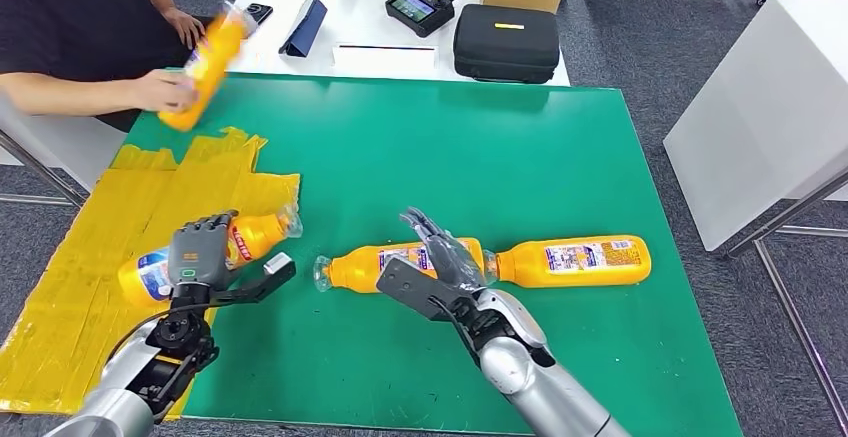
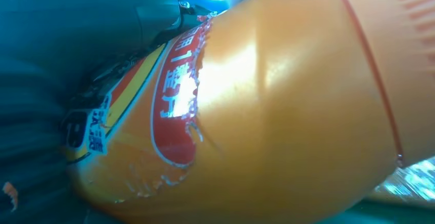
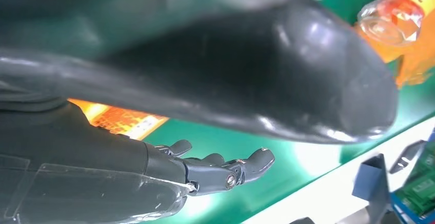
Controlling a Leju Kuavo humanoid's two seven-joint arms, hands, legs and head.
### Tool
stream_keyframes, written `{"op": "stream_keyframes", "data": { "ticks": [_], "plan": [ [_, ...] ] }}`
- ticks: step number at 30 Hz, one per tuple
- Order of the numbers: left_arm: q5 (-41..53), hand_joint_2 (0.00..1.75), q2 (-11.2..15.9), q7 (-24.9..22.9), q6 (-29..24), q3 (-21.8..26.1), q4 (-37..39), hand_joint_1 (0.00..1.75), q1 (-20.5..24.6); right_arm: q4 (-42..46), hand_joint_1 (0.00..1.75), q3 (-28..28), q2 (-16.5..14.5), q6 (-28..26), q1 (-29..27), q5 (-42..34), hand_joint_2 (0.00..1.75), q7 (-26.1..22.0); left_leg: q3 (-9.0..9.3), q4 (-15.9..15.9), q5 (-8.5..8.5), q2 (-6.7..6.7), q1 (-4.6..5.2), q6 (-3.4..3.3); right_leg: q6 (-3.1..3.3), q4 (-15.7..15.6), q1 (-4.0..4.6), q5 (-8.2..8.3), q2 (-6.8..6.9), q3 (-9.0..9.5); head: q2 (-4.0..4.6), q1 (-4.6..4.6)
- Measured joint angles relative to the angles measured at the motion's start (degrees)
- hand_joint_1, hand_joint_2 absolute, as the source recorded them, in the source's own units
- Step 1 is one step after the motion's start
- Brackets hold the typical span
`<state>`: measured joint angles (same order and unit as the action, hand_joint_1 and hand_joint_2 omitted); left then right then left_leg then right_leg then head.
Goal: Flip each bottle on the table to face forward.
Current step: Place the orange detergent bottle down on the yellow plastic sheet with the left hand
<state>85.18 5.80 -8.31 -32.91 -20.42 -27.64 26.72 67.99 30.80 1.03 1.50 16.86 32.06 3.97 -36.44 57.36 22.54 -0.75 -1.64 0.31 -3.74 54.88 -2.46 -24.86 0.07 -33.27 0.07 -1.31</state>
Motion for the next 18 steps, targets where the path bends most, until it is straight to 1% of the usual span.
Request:
{"op": "stream_keyframes", "data": {
  "ticks": [3, 4, 7, 12, 18],
  "plan": [
    [-0.70, 0.44, -0.44, 1.44, 1.40, -0.41, 0.81, 0.00, 0.66, -0.73, 0.00, -0.01, 1.02, -0.41, 0.09, 0.81, 0.00, -0.02, 0.00, 0.00, 0.00, 0.00, 0.00, 0.00, -0.01, 0.00, 0.00, 0.01, 0.00, 0.03, 0.00, -0.01],
    [-1.11, 0.00, -0.54, 2.10, 1.73, -0.45, 1.05, 0.00, 0.88, -1.08, 0.00, 0.00, 1.31, -0.61, 0.17, 1.26, 0.44, -0.02, 0.00, 0.00, 0.00, 0.00, 0.00, 0.00, -0.01, 0.00, 0.00, 0.01, 0.00, 0.03, 0.00, -0.01],
    [-1.95, 0.00, -0.67, 3.91, 2.11, -0.81, 1.68, 0.00, 1.40, -2.97, 0.00, 0.07, 2.08, -1.26, 1.02, 3.80, 1.75, 0.40, 0.00, 0.00, -0.01, 0.00, 0.00, 0.00, -0.01, 0.01, 0.01, 0.01, 0.00, 0.04, 0.00, -0.01],
    [-3.09, 0.00, -1.20, 5.24, 2.63, -1.47, 2.39, 0.00, 2.14, -8.24, 0.00, 0.65, 2.33, -1.58, 3.98, 8.50, 1.75, 1.68, 0.00, 0.00, -0.01, 0.00, 0.00, 0.00, -0.01, 0.01, 0.01, 0.01, 0.00, 0.04, 0.00, -0.01],
    [-6.25, 0.00, -2.10, 6.91, 3.14, -1.55, 3.26, 0.00, 4.32, -16.98, 0.00, 2.31, 2.04, -1.92, 8.66, 9.79, 1.75, 0.13, 0.00, 0.01, -0.04, 0.02, 0.00, -0.02, -0.02, 0.01, 0.00, 0.02, 0.01, 0.07, 0.00, -0.01]
  ]
}}
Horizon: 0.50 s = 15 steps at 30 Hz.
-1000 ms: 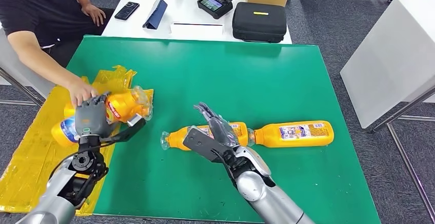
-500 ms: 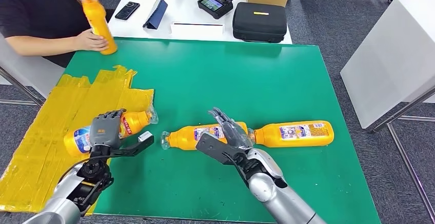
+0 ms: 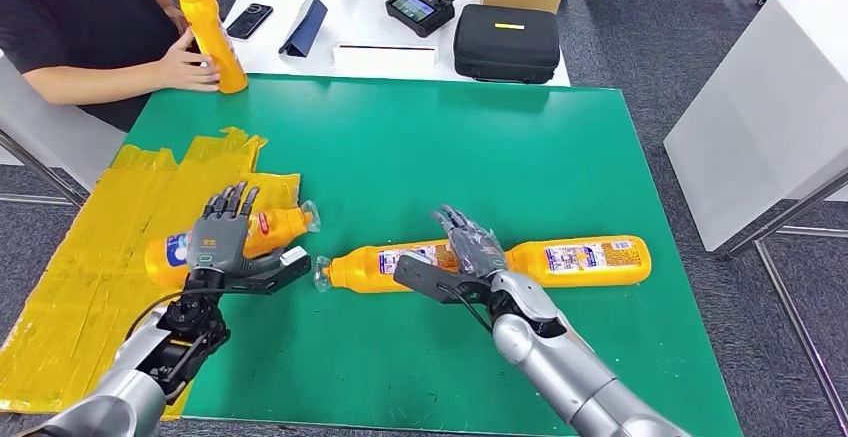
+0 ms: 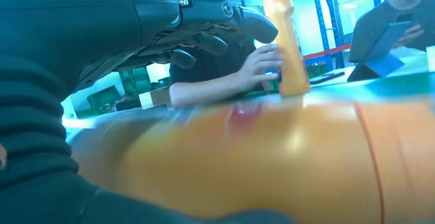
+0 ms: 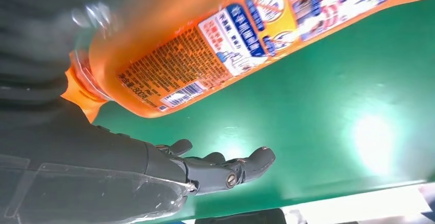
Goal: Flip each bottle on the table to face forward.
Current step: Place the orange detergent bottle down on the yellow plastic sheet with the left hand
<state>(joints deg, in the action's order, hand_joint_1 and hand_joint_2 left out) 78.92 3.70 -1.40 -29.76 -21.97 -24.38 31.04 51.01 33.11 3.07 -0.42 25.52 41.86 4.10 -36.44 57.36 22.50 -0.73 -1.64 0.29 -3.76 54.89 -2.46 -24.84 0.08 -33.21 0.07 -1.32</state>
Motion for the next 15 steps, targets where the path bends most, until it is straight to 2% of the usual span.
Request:
{"op": "stream_keyframes", "data": {
  "ticks": [3, 6, 12, 15],
  "plan": [
    [-1.78, 0.00, -0.26, 1.05, -0.10, 0.03, 0.35, 0.00, 0.71, -3.02, 0.00, 0.74, -0.10, -0.11, 1.32, -0.03, 1.75, -0.50, 0.00, 0.00, 0.00, 0.00, 0.00, 0.00, 0.00, 0.01, 0.00, 0.00, 0.00, 0.00, 0.00, -0.01],
    [-8.16, 0.00, -0.61, 5.01, -1.23, 0.57, 0.52, 0.00, 1.26, -6.33, 0.00, 2.13, -0.24, -0.01, 2.62, -0.24, 1.75, -1.15, 0.00, 0.00, 0.00, 0.00, 0.00, 0.00, 0.00, 0.01, 0.00, 0.00, 0.00, -0.01, 0.00, -0.01],
    [-33.21, 0.00, -1.95, 20.09, -1.67, 5.31, -2.79, 0.00, 1.74, -11.98, 0.00, 5.75, -1.26, 0.98, 4.14, -0.22, 1.75, -1.81, 0.01, 0.00, 0.00, -0.03, -0.01, 0.00, 0.00, 0.01, 0.01, 0.00, -0.01, -0.01, 0.00, 0.01],
    [-42.54, 0.00, -2.25, 22.85, 0.72, 6.61, -7.20, 0.00, 1.43, -14.21, 0.00, 7.41, -2.20, 1.02, 5.05, -0.20, 1.75, -2.21, 0.08, 0.00, 0.00, -0.04, -0.01, 0.00, 0.00, 0.01, 0.01, 0.00, -0.02, 0.04, 0.00, 0.00]
  ]
}}
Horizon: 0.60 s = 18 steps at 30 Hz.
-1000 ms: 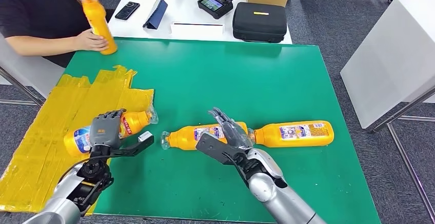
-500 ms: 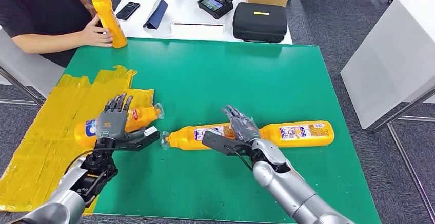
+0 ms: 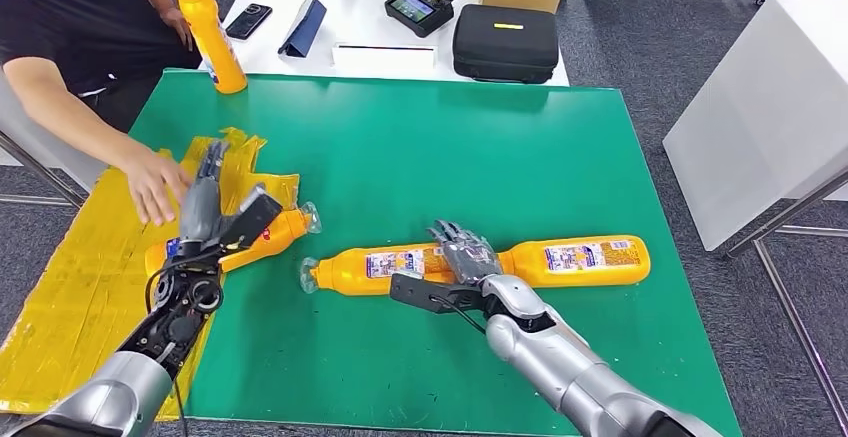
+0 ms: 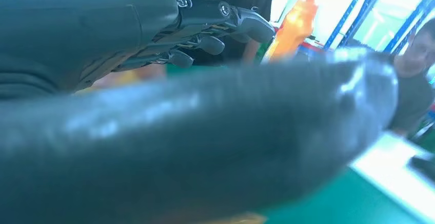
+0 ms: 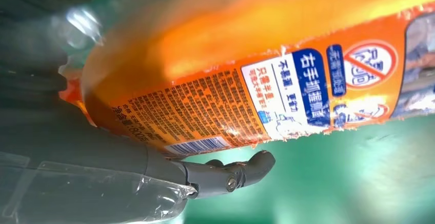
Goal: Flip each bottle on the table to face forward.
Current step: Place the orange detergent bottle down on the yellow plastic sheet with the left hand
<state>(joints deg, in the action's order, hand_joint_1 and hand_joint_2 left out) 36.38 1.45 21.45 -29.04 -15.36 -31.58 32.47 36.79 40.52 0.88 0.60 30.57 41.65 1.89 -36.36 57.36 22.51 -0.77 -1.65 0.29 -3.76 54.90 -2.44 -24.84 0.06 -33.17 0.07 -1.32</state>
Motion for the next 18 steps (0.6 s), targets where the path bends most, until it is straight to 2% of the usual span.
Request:
{"op": "stream_keyframes", "data": {
  "ticks": [4, 9, 13, 18],
  "plan": [
    [-7.98, 0.00, -0.02, 0.73, 3.16, 0.27, -5.48, 0.00, -0.88, -2.17, 0.00, 1.49, -1.37, -0.19, 1.04, -0.01, 1.75, -0.20, 0.08, 0.00, 0.00, -0.02, -0.01, 0.01, 0.00, 0.00, 0.01, 0.00, -0.02, 0.05, 0.00, 0.01],
    [-9.96, 0.00, -0.15, 0.80, 4.17, 0.12, -9.59, 0.00, -1.41, -4.23, 0.02, 3.12, -3.44, -0.04, 1.99, 0.91, 1.75, 0.51, 0.14, 0.00, -0.02, -0.05, -0.02, 0.03, 0.01, 0.00, 0.01, 0.01, -0.05, 0.09, 0.00, 0.01],
    [-10.41, 0.00, -0.27, 0.77, 4.16, -0.25, -11.16, 0.00, -1.67, -5.41, 1.71, 3.98, -4.51, 0.14, 2.48, 1.45, 1.75, 0.86, 0.20, 0.00, -0.03, -0.05, -0.02, 0.04, 0.01, 0.00, 0.01, 0.01, -0.06, 0.15, 0.00, 0.01],
    [-11.67, 0.00, -0.54, 0.25, 4.28, -0.82, -12.08, 0.00, -2.07, -7.00, 1.75, 4.76, -5.66, 0.34, 3.03, 2.15, 1.75, 1.32, 0.30, 0.00, -0.02, -0.06, -0.02, 0.04, 0.01, 0.00, 0.01, 0.01, -0.08, 0.21, 0.00, 0.00]
  ]
}}
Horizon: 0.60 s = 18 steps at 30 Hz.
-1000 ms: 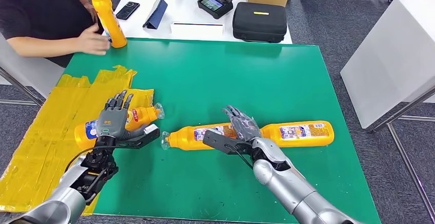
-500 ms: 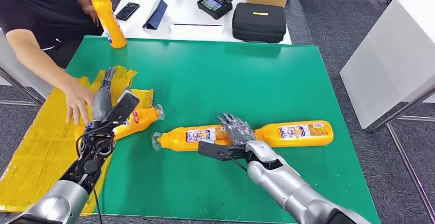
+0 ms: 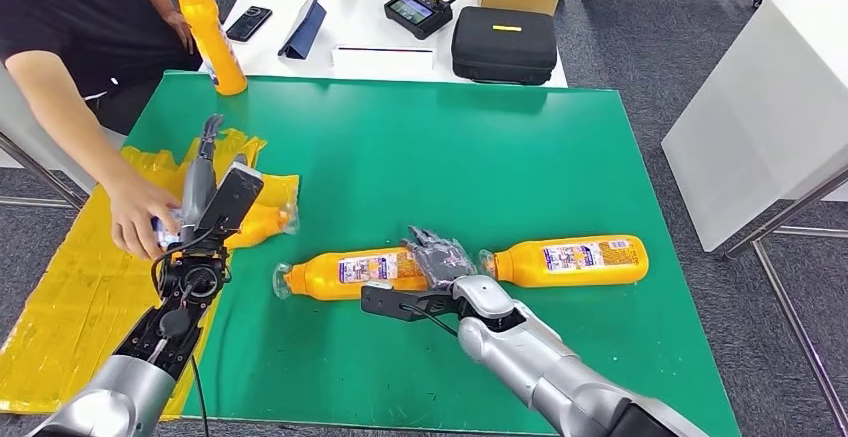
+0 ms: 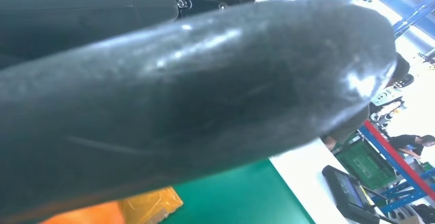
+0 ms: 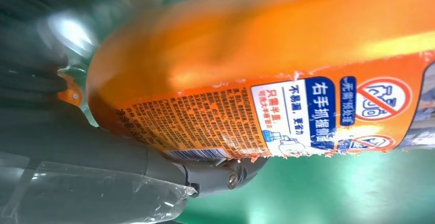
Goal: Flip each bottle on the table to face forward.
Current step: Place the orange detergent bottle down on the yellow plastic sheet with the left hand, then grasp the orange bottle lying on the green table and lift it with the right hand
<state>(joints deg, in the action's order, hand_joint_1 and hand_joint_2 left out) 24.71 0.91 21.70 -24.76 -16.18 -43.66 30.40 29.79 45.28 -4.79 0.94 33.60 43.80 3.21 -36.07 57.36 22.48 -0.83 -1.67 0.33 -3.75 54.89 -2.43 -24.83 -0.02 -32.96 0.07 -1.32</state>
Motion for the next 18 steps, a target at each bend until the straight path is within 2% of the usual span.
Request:
{"op": "stream_keyframes", "data": {
  "ticks": [2, 4, 9, 13, 18],
  "plan": [
    [-1.60, 0.00, -0.04, -0.26, 0.94, -0.18, -0.11, 0.00, -0.03, -0.54, 1.75, 0.03, -0.31, -0.03, 0.19, 0.03, 1.75, 0.21, 0.04, 0.00, 0.00, 0.00, 0.00, 0.00, 0.00, 0.00, 0.00, 0.00, 0.00, 0.02, 0.00, -0.01],
    [-5.06, 0.00, -0.06, -0.45, 4.17, -0.23, -0.16, 0.00, -0.09, -0.96, 1.75, -0.03, -0.43, -0.41, 0.36, -0.60, 1.75, 0.45, 0.06, 0.00, 0.00, 0.00, 0.00, 0.00, 0.00, 0.00, 0.00, 0.00, 0.00, 0.06, 0.00, -0.01],
    [-20.27, 0.00, -0.03, -0.59, 19.50, 1.53, -0.17, 0.00, -1.45, -1.30, 1.75, -2.37, -0.65, -4.50, -0.15, -6.21, 1.75, 0.26, 0.05, 0.00, 0.00, 0.04, 0.01, 0.00, 0.00, 0.00, -0.01, 0.00, 0.02, 0.09, 0.00, 0.00],
    [-28.40, 1.75, 0.26, -0.18, 25.49, 3.66, -0.37, 0.00, -3.37, -0.27, 1.75, -7.24, -0.59, -6.85, -1.75, -13.85, 1.75, -3.69, -0.02, 0.00, 0.00, 0.07, 0.02, 0.00, 0.00, 0.01, -0.02, 0.00, 0.04, 0.07, 0.00, 0.01],
    [-35.71, 1.75, 1.98, 0.98, 25.80, 5.10, -2.11, 0.00, -5.83, 7.02, 1.75, -14.57, 0.89, -7.93, -5.93, -25.44, 1.75, -9.02, -0.20, 0.00, 0.00, 0.09, 0.02, 0.00, -0.01, 0.01, -0.02, -0.01, 0.06, -0.10, 0.00, -0.01]
  ]
}}
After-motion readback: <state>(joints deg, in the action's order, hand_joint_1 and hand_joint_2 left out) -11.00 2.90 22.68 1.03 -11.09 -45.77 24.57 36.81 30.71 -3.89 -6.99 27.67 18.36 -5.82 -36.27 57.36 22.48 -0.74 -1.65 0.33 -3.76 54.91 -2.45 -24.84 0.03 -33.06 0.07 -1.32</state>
